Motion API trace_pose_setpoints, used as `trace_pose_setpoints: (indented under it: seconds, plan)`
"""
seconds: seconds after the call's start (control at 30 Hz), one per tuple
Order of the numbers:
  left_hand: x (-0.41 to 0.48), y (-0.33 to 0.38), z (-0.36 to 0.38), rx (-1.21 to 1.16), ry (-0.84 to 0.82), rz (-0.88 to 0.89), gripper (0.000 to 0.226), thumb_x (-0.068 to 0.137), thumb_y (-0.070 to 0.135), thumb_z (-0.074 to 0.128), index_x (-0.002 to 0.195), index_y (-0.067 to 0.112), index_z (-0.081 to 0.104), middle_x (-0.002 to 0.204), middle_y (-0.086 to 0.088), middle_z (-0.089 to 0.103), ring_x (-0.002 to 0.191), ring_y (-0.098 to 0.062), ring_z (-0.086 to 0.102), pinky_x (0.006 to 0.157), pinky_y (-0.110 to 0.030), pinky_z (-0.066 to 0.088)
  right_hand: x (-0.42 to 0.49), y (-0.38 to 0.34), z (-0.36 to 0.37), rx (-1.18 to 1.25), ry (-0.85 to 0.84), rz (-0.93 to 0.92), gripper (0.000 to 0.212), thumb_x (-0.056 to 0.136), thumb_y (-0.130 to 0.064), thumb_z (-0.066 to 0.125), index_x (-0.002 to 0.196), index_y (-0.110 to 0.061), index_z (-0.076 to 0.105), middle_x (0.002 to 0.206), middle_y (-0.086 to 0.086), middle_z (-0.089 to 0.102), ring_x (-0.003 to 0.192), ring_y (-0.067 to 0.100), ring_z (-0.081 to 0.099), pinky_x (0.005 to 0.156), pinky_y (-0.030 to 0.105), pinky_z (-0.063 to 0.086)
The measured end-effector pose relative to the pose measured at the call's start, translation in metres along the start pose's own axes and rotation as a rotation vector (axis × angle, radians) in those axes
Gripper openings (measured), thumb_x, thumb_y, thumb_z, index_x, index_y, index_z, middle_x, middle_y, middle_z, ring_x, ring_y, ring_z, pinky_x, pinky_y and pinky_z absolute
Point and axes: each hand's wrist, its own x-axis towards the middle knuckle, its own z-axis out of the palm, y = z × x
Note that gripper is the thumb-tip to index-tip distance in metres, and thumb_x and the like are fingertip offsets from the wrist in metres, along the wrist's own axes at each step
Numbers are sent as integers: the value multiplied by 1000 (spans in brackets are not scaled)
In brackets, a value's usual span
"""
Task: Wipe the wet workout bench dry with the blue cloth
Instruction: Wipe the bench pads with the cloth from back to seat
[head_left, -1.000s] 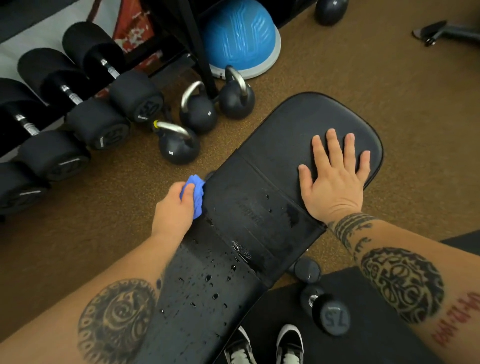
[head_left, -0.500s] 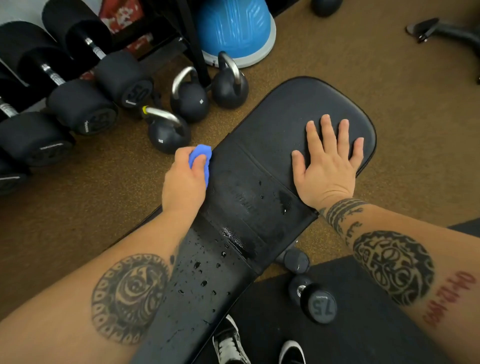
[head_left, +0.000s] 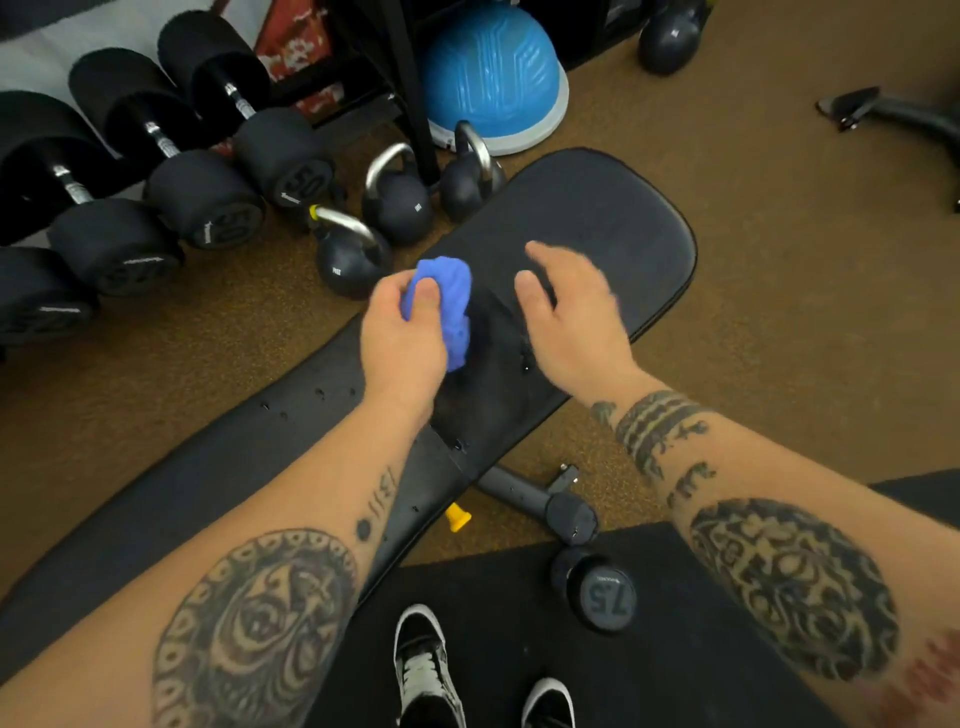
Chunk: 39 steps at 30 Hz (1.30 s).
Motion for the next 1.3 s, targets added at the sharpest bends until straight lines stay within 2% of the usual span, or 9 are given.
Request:
trace_pose_setpoints:
  seconds: [0.1,0.2,0.3,0.4,0.47,0.57,0.93,1.13,1.3]
  plan:
    - [-36,19,19,-434,-271,-254,37,98,45,53,111,15,69,111,-6,73,107,-21,69,95,-39,55,-38,-33,13,532,-91,172,58,99,-56,43,149,-26,41,148,-6,47,132,7,45,109,25,35]
    - [-55,19,6,-565,-403,-342,55,102,55,33,115,16,70,115,-2,74,109,-19,69,90,-37,57,-54,-32,8,544,88,241,46,101,-40,51,144,-24,45,136,-8,51,125,7,48,98,18,34]
    - [-43,-18,-27,60,-94,-55,35,101,42,48,127,27,66,132,8,64,127,-13,55,99,-23,44,-64,-9,-1,337,153,72,52,102,-37,51,149,-20,39,141,-11,44,129,6,41,107,22,30]
    - [-26,-72,-58,697,-176,-143,63,95,56,49,153,43,27,168,2,7,153,-29,2,119,-57,10,-70,21,20,-355,-67,-191,60,101,-44,45,154,-21,31,161,1,31,150,26,23,120,48,22]
    - [-23,-99,-62,825,-319,-254,77,92,68,44,152,54,-3,163,10,-26,149,-32,-24,112,-72,-4,-69,36,42,-636,-195,-292,63,100,-47,40,156,-19,29,165,6,23,153,36,12,119,64,15]
    - [-20,-119,-62,855,-357,-255,80,92,71,36,144,59,-22,154,15,-43,145,-30,-35,109,-74,-10,-56,37,59,-700,-215,-282,65,101,-48,37,156,-15,27,165,9,20,153,39,9,119,65,9]
    - [-16,-125,-60,816,-370,-246,78,91,71,37,139,64,-25,148,19,-49,142,-29,-39,108,-71,-16,53,-29,107,-697,-257,-315,62,104,-46,35,156,-15,21,167,6,11,152,40,-2,118,63,2]
    - [-17,-120,-59,833,-363,-271,78,93,66,38,141,63,-24,150,18,-47,144,-28,-37,110,-70,-14,-38,17,72,-614,-434,-716,55,96,-42,48,146,-21,44,157,-1,39,151,31,22,122,55,16]
    - [-18,-118,-60,834,-369,-267,78,93,68,37,141,62,-24,149,18,-48,143,-29,-38,110,-70,-15,-27,51,23,-730,-316,-550,54,96,-39,44,146,-18,45,155,1,42,148,31,27,120,57,17]
